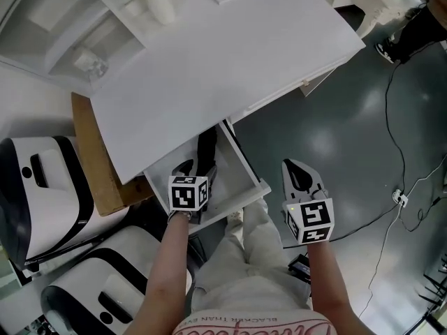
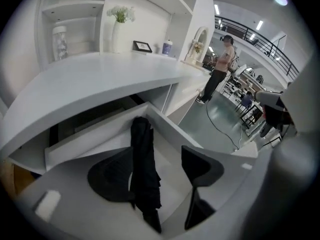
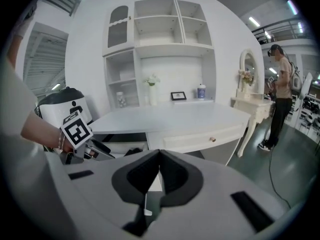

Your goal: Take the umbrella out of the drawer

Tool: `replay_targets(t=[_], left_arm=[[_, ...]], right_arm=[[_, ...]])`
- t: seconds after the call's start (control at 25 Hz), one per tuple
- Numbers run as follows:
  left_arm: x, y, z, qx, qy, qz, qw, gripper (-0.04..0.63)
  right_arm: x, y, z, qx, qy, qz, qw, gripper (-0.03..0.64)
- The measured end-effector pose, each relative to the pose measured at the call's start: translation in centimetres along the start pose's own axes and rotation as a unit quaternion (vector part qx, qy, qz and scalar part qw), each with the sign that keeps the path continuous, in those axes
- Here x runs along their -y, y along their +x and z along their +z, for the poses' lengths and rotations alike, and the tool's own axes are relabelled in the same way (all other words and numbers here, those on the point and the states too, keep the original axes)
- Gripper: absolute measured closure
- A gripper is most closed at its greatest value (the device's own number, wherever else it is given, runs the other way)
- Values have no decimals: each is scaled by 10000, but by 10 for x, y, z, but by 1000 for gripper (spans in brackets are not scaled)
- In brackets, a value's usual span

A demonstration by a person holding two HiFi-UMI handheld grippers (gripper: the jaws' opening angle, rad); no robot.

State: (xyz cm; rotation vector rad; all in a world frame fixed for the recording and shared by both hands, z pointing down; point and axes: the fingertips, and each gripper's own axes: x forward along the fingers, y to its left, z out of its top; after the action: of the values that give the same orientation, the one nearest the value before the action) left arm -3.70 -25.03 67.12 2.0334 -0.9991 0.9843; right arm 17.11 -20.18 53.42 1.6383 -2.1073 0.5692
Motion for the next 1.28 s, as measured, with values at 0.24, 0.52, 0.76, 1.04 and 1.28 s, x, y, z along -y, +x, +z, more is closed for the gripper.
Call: replay_targets(t=[0.24,0.52,0.76,1.04,1.28], left_arm=[[-16,33,-17,-516,-139,157,9984,285],[-27,63,-36,-935,-226,246,9951,285],[-33,81,-55,-1278,-347,307,9907,287],[-41,105,-69,-1402,-395,478,9882,299],[-46,113,-73,-1360,-381,788,9868,307]], right_arm=[[18,20,-15,-205,540,-81,9983,609],[28,36,-37,-594,729,-79,9955,609],[28,43,-50,-857,731,3,9936,609],[23,45,-54,-981,528,144,9937,609],[21,43,-57,-1053,450,176,9933,609]])
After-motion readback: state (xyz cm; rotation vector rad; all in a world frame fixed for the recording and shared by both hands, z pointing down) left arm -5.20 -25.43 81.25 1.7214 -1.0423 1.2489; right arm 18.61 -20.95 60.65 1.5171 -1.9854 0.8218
